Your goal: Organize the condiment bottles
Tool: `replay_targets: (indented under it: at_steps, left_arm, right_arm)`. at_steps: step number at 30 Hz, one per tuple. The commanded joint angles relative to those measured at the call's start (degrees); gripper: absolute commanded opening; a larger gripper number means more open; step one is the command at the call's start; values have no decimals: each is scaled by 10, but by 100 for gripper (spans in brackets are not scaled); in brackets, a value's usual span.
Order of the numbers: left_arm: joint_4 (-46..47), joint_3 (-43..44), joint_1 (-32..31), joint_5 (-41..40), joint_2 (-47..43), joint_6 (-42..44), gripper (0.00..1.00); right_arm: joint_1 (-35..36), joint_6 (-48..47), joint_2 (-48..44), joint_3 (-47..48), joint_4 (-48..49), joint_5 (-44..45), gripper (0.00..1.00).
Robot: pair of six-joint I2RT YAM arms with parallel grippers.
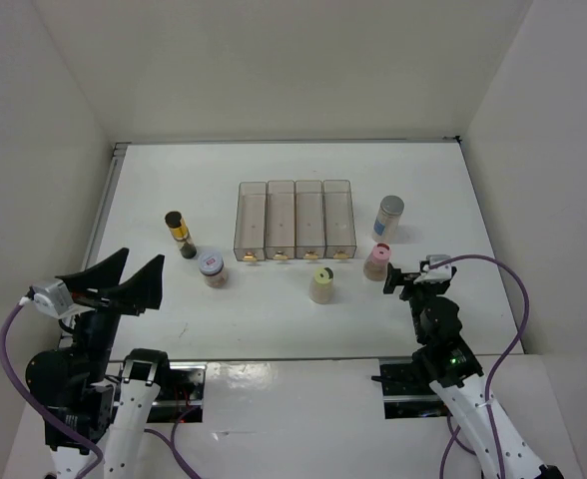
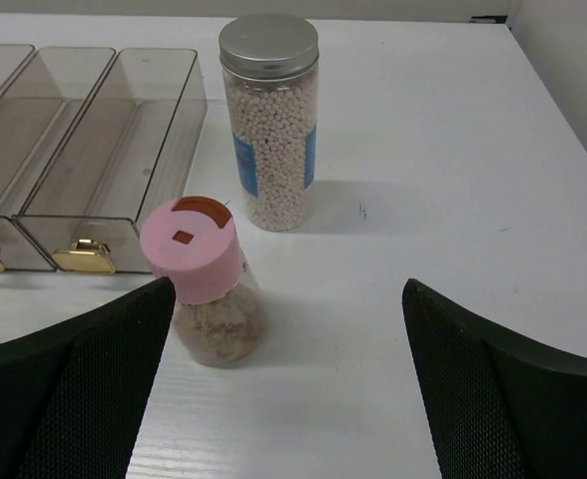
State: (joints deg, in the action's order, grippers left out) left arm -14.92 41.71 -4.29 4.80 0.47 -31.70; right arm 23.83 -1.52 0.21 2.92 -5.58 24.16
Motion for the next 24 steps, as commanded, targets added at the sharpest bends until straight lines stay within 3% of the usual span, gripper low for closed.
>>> replay_targets:
  at_steps: [1,4,6,7,9,12,13,14,16,19,22,24]
  left_arm:
    - [16,6,2,-9,-67,-10,99]
    - [-26,14,2,-74,-67,-58,99]
    - [-32,14,2,-90,-67,-70,99]
    - [-20,14,2,-81,-67,-70,99]
    - [2,6,2,-63,-67,-70,99]
    - [20,-6,2,-24,-67,-50,99]
    - [34,-6,2,-10,-67,-36,99]
    - [41,-11,2,0,-67,-36,99]
    - [47,-11,2,14,-67,-25,99]
    - [52,-11,2,-2,-67,-25,99]
    - [26,-5,-5,-37,-60,-32,99]
    - [20,14,-11,-43,-29,-19,99]
  right_arm:
    - [-4,18,-35,-4,60,4,99]
    - [-4,129,-35,51,40,29,99]
    - [-4,131,-35,99,32,-1,99]
    - [-4,107,-35,126,32,-59,99]
    - [-4,120,-35,144,45,-73,99]
    - [-4,207,-35,191,20,-75,99]
    - [-4,283,-35,233,2,-49,99]
    - [-4,370,-35,259,-82,-6,99]
    - [-4,392,-35,288,-99,58,99]
    - [-4,405,-40,296,-99,67,99]
    - [-4,427,-40,285,-67,25,99]
    - [-4,361,-40,259,-15,-61,99]
